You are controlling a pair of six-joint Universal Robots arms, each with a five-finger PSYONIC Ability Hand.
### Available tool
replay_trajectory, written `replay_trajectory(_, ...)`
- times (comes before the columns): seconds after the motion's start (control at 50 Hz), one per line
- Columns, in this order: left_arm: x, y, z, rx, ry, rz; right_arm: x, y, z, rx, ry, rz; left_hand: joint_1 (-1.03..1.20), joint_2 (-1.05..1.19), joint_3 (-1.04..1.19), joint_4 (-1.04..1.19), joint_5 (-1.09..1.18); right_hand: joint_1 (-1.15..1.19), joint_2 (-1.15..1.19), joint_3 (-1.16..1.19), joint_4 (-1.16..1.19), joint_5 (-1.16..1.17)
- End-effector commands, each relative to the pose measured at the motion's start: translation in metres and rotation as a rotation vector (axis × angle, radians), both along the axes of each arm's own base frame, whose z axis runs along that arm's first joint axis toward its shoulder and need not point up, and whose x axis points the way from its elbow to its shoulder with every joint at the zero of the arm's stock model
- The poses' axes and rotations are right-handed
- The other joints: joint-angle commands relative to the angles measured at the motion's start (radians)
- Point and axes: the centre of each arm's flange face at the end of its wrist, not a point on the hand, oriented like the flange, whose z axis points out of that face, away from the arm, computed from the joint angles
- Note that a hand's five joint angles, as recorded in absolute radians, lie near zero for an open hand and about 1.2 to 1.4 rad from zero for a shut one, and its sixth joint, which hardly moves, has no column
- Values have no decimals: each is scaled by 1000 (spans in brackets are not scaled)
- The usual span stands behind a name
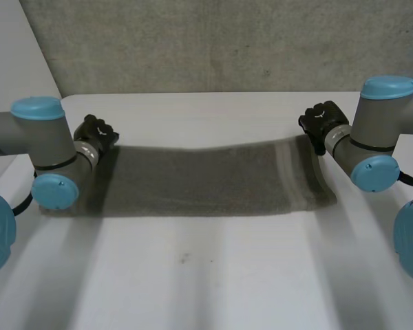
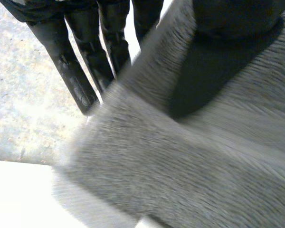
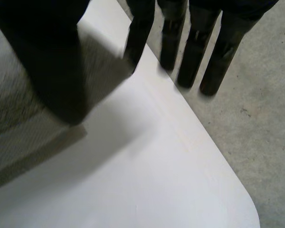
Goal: Fold the towel.
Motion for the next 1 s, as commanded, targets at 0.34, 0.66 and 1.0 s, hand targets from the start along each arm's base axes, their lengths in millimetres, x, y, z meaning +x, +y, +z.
replay_trajectory(0.34,3,65,80,62,525,71,-16,79,67,142,-143,13,-559,-551,-582,-579,-594,-619,-474,-477,-504,-535)
replay_trajectory(0.66,20,96,84,84,609,62,-48,106,3,282,-127,0,-559,-551,-582,-579,-594,-371,-226,-229,-256,-287)
replay_trajectory(1.0,21,101,74,94,621,66,-53,93,-34,290,-83,-4,-559,-551,-582,-579,-594,463,608,605,578,547)
